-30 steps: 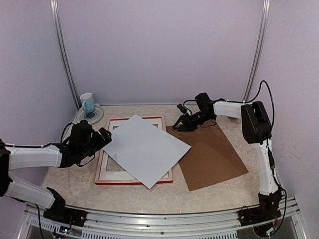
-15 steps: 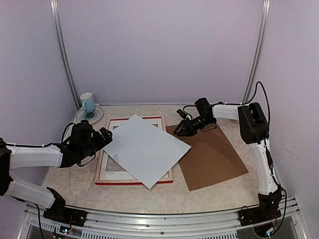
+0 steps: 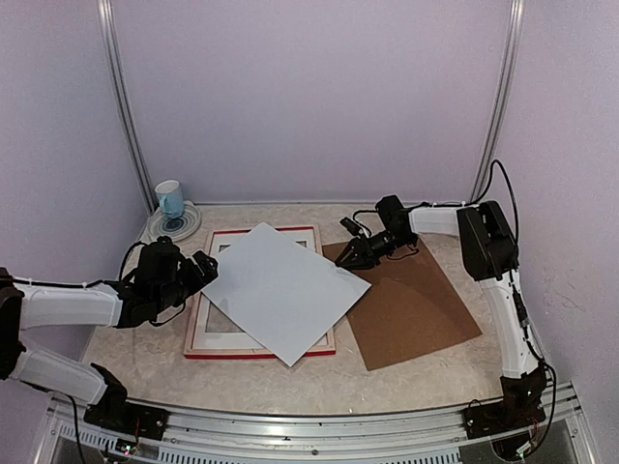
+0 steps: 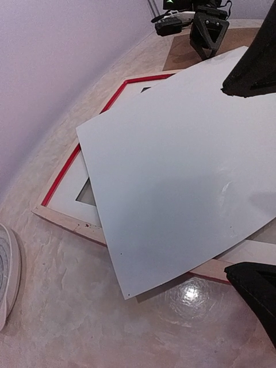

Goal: Put the photo into the frame
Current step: Adjust the photo on the frame body.

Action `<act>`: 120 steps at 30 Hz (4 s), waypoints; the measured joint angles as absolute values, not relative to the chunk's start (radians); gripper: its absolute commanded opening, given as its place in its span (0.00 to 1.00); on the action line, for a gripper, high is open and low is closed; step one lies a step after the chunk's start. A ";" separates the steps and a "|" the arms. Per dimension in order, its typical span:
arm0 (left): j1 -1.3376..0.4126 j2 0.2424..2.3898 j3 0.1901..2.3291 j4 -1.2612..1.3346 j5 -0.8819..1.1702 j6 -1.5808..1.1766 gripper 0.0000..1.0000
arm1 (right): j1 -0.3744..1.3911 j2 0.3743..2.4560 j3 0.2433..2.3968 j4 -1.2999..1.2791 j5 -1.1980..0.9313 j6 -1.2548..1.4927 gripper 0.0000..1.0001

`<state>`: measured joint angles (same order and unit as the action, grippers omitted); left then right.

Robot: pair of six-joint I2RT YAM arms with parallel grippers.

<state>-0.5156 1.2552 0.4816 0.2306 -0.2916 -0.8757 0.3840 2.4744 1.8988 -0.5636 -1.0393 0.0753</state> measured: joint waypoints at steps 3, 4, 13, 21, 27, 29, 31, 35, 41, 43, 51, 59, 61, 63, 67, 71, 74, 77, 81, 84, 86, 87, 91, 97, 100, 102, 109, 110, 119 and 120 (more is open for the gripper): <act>-0.516 1.255 0.481 0.232 -0.292 -0.877 0.99 | 0.392 2.476 1.898 -0.567 -1.040 0.070 0.41; -0.516 1.255 0.481 0.232 -0.292 -0.878 0.99 | 0.395 2.476 1.898 -0.569 -1.040 0.069 0.40; -0.516 1.255 0.479 0.240 -0.292 -0.885 0.99 | 0.416 2.476 1.868 -0.566 -1.053 0.073 0.21; -0.516 1.255 0.472 0.241 -0.292 -0.886 0.99 | 0.416 2.468 1.798 -0.498 -1.100 0.134 0.04; -0.516 1.255 0.471 0.244 -0.292 -0.886 0.99 | 0.416 2.408 1.677 -0.403 -1.122 0.217 0.00; -0.516 1.255 0.471 0.247 -0.292 -0.886 0.99 | 0.416 2.388 1.639 -0.380 -1.122 0.245 0.00; -0.516 1.255 0.471 0.249 -0.292 -0.887 0.99 | 0.416 2.366 1.597 -0.344 -1.122 0.280 0.00; -0.516 1.257 0.470 0.256 -0.292 -0.887 0.99 | 0.416 2.313 1.518 -0.273 -1.118 0.351 0.00; -0.516 1.260 0.470 0.262 -0.292 -0.887 0.99 | 0.416 2.230 1.447 -0.177 -1.068 0.454 0.00; -0.516 1.263 0.470 0.262 -0.292 -0.887 0.99 | 0.416 2.200 1.411 -0.136 -1.044 0.492 0.00; -0.516 1.266 0.470 0.262 -0.292 -0.887 0.99 | 0.425 2.104 1.264 -0.029 -0.918 0.613 0.00; -0.516 1.266 0.470 0.262 -0.292 -0.890 0.99 | 0.463 2.011 1.139 0.064 -0.803 0.729 0.00; -0.516 1.266 0.470 0.262 -0.292 -0.890 0.99 | 0.477 1.987 1.113 0.087 -0.776 0.757 0.00; -0.516 1.266 0.470 0.262 -0.292 -0.890 0.99 | 0.492 1.968 1.092 0.110 -0.751 0.787 0.00; -0.516 1.266 0.470 0.262 -0.294 -0.890 0.99 | 0.514 1.937 1.055 0.143 -0.705 0.833 0.00; -0.516 1.265 0.470 0.261 -0.298 -0.891 0.99 | 0.524 1.909 1.018 0.175 -0.666 0.874 0.00; -0.516 1.262 0.470 0.262 -0.300 -0.893 0.99 | 0.529 1.880 0.982 0.197 -0.635 0.905 0.00; -0.516 1.262 0.470 0.262 -0.301 -0.894 0.99 | 0.539 1.864 0.963 0.217 -0.606 0.931 0.00; -0.516 1.262 0.470 0.262 -0.300 -0.894 0.99 | 0.561 1.862 0.956 0.249 -0.581 0.963 0.00; -0.516 1.262 0.470 0.262 -0.300 -0.894 0.99 | 0.574 1.862 0.954 0.284 -0.580 0.992 0.00; -0.516 1.262 0.470 0.262 -0.300 -0.894 0.99 | 0.580 1.862 0.950 0.315 -0.583 1.017 0.00; -0.516 1.262 0.470 0.262 -0.300 -0.894 0.99 | 0.581 1.862 0.948 0.327 -0.584 1.028 0.00; -0.516 1.262 0.470 0.262 -0.300 -0.894 0.99 | 0.583 1.862 0.945 0.361 -0.585 1.065 0.00; -0.516 1.262 0.470 0.262 -0.300 -0.894 0.99 | 0.611 1.862 0.947 0.366 -0.553 1.087 0.00; -0.516 1.262 0.470 0.262 -0.300 -0.894 0.99 | 0.634 1.863 0.960 0.360 -0.533 1.092 0.00; -0.516 1.262 0.470 0.262 -0.300 -0.894 0.99 | 0.648 1.865 0.976 0.356 -0.522 1.094 0.00; -0.516 1.262 0.470 0.262 -0.300 -0.894 0.99 | 0.712 1.878 1.018 0.354 -0.467 1.111 0.00; -0.516 1.262 0.470 0.262 -0.300 -0.894 0.99 | 0.724 1.885 1.027 0.354 -0.459 1.116 0.01; -0.516 1.261 0.458 0.262 -0.300 -0.894 0.99 | 0.769 1.924 1.065 0.330 -0.430 1.142 0.10; -0.516 1.261 0.458 0.262 -0.300 -0.894 0.99 | 0.772 1.927 1.071 0.326 -0.430 1.143 0.10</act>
<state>-0.5156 1.2613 0.4576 0.2623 -0.3000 -0.8944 0.7715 1.9266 1.0714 0.3264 -0.4297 1.1435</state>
